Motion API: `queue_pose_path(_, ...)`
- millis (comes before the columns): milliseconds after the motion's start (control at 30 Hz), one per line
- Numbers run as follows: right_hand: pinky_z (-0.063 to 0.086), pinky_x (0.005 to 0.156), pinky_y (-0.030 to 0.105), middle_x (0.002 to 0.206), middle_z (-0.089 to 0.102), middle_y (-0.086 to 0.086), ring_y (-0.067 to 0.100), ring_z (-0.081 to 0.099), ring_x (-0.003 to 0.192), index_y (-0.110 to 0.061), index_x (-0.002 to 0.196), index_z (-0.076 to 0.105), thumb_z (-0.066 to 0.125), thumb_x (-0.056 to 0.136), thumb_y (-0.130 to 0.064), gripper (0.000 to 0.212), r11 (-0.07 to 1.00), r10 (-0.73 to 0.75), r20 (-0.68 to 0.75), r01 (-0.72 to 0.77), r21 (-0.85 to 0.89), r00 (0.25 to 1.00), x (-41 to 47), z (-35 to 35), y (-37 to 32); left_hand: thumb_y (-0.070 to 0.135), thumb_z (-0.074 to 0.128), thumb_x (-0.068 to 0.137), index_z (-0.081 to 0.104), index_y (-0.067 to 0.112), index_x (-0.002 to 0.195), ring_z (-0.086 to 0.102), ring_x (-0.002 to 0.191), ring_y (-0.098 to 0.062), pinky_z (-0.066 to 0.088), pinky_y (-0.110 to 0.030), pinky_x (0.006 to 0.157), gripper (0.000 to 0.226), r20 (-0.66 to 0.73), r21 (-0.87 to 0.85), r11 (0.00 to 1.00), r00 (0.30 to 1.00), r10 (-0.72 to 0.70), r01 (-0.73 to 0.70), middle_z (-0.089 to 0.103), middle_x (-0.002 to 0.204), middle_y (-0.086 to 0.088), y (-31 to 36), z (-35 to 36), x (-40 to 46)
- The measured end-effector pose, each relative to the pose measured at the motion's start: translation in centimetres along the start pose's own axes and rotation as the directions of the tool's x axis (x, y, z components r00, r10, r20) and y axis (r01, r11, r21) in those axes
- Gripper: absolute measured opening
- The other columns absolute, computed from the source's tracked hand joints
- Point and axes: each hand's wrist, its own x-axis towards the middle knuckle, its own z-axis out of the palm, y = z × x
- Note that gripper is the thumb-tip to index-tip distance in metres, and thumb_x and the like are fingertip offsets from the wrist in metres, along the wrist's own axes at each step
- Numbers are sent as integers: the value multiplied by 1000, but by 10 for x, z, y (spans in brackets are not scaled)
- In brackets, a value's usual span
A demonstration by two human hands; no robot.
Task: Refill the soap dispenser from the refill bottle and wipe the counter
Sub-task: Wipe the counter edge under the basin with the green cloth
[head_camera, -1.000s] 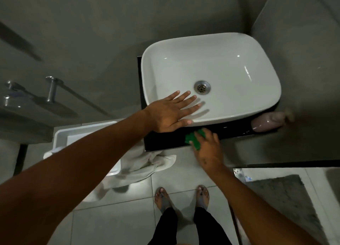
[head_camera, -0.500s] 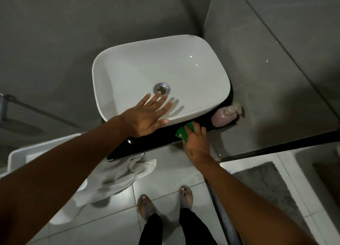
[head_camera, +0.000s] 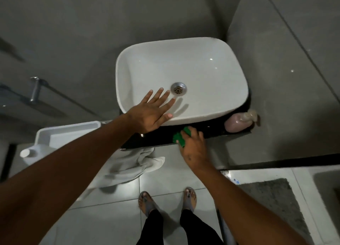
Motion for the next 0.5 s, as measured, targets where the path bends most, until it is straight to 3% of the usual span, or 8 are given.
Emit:
queue_pose_path(67,41,104,42,145,44,10,36,45,115,-19,139,55,58,95,-30,46,1000,-19,8,19,0,1000,0,5,-17,56,3,103,8,19,163,-5,157,-34,2,-53,126,71,-3,60,998,999,-34,34,4,171,-14,-26,-3,-21)
queue_pose_path(200,40,105,40,150,36,6,33,42,118,-22,143,48,56,95,-27,49,950,-295,170,308,-56,940,12,23,-69,52,11,103,11,18,163,0,157,-37,3,-54,126,69,-8,117,988,994,-104,105,9,170,-16,-65,-8,-51)
queue_pose_path(333,41,104,40,145,41,8,34,42,117,-24,143,49,60,93,-30,52,983,-169,104,176,-60,980,17,39,-102,50,18,106,13,19,163,2,157,-38,2,-54,126,65,-63,77,990,991,-116,121,10,169,-18,-82,-2,-61)
queue_pose_path(433,42,99,39,142,44,10,34,44,113,-24,136,56,57,94,-31,43,952,-281,118,292,-89,952,15,50,-136,51,25,107,12,17,163,0,157,-38,0,-53,126,67,-112,26,991,985,-131,135,7,170,-19,-81,2,-66)
queue_pose_path(500,40,102,38,146,42,9,35,43,116,-29,135,55,56,94,-36,42,923,-359,204,379,-67,911,24,52,-161,57,23,105,12,14,163,0,157,-36,1,-54,126,73,-169,-47,975,961,-221,216,6,170,-18,-82,7,-89)
